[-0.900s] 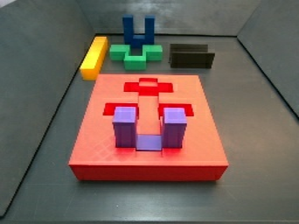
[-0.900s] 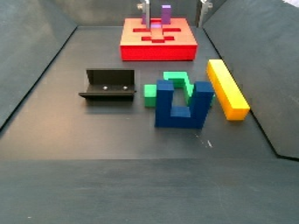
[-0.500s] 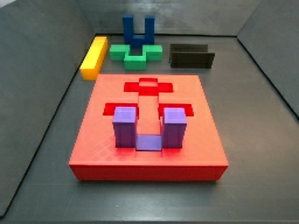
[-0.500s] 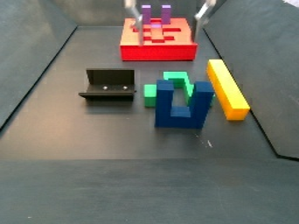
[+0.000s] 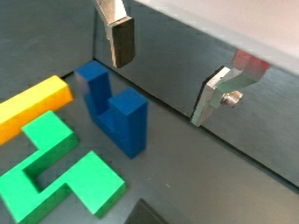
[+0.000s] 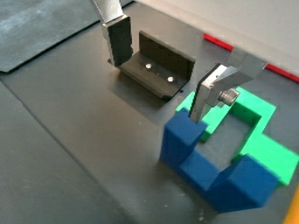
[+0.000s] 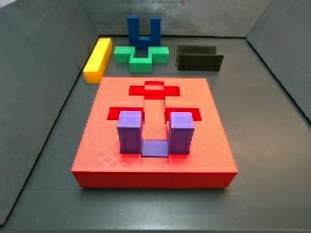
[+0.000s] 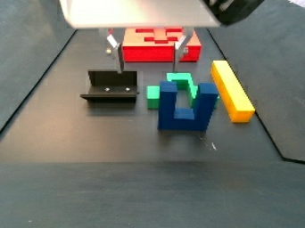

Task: Pick up the blue object. Move up. Move to above the board. Insert the blue object.
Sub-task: Pick up the blue object.

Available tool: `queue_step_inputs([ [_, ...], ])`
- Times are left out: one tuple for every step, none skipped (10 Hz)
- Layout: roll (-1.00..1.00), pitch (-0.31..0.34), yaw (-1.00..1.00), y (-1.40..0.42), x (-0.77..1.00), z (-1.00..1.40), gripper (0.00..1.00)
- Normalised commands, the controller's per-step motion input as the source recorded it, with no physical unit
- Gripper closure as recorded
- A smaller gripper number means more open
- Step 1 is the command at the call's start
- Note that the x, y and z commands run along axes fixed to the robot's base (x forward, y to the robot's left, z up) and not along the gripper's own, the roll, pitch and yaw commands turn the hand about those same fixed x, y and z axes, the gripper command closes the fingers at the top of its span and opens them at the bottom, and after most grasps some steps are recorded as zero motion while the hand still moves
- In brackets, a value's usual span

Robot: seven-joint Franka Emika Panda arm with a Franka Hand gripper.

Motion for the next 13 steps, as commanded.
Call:
queue_step_inputs([
  [0.11, 0.000, -0.23, 0.00, 0.00, -0.24, 0.00],
  [0.05, -0.026, -0.20, 0.00, -0.17, -0.22, 0.00],
  [0.00, -0.053, -0.07, -0.09, -0.18, -0.14, 0.00],
  [0.00, -0.056, -0.06, -0.10, -0.16, -0.13, 0.00],
  [0.00, -0.057, -0.05, -0.06, -0.18, -0.12, 0.00],
  [0.00, -0.083, -0.06, 0.00, -0.26, -0.22, 0.00],
  [0.00, -0.089, -0.01, 0.00, -0.16, -0.26, 0.00],
  [0.00, -0.099, 0.00, 0.00, -0.13, -0.33, 0.00],
  [0.00, -0.090, 0.00, 0.00, 0.00, -0.28, 0.00],
  [0.00, -0.043, 0.00, 0.00, 0.01, -0.18, 0.00],
  [0.03, -0.036, 0.00, 0.00, 0.00, -0.25, 0.00],
  [0.06, -0.029, 0.00, 0.03, 0.01, -0.36, 0.00],
  [0.06, -0.050, 0.00, 0.06, 0.00, -0.46, 0.00],
])
